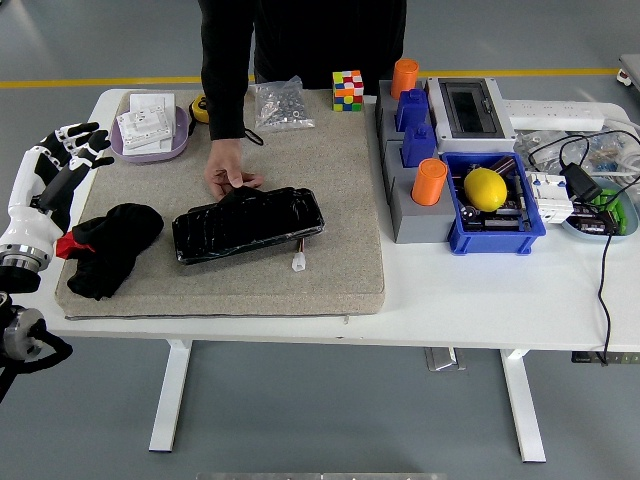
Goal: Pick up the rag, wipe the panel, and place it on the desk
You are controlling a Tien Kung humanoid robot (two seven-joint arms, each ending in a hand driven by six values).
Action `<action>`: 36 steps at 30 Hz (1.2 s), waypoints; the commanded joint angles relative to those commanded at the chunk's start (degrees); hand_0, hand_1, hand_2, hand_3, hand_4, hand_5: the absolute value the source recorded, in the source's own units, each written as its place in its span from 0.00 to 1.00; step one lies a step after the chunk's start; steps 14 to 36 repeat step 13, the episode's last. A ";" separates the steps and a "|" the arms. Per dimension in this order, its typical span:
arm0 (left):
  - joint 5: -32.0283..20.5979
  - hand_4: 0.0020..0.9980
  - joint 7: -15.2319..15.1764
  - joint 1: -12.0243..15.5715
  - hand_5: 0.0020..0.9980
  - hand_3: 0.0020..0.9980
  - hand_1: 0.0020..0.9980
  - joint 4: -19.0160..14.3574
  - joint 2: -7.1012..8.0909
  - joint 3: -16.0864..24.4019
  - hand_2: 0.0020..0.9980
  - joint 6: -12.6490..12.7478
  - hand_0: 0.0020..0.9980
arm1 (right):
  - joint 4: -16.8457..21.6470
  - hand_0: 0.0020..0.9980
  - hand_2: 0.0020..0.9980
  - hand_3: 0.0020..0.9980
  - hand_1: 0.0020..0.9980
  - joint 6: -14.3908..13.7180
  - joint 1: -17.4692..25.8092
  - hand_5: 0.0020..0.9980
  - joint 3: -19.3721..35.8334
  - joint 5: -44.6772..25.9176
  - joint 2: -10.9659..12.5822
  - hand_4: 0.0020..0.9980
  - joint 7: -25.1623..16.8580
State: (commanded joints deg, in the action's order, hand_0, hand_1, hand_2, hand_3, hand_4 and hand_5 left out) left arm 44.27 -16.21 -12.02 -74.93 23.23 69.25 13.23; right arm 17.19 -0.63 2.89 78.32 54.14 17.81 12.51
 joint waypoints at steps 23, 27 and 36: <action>-0.06 0.84 0.33 0.15 0.35 0.59 0.68 -0.05 1.17 -0.80 0.63 -0.08 0.54 | 0.14 0.69 0.64 0.62 0.45 -0.33 0.18 0.71 -0.95 -1.32 -0.45 1.00 0.06; -0.06 0.84 0.33 0.15 0.35 0.59 0.68 -0.05 1.17 -0.80 0.63 -0.08 0.54 | 0.14 0.69 0.64 0.62 0.45 -0.33 0.18 0.71 -0.95 -1.32 -0.45 1.00 0.06; -0.06 0.84 0.33 0.15 0.35 0.59 0.68 -0.05 1.17 -0.80 0.63 -0.08 0.54 | 0.14 0.69 0.64 0.62 0.45 -0.33 0.18 0.71 -0.95 -1.32 -0.45 1.00 0.06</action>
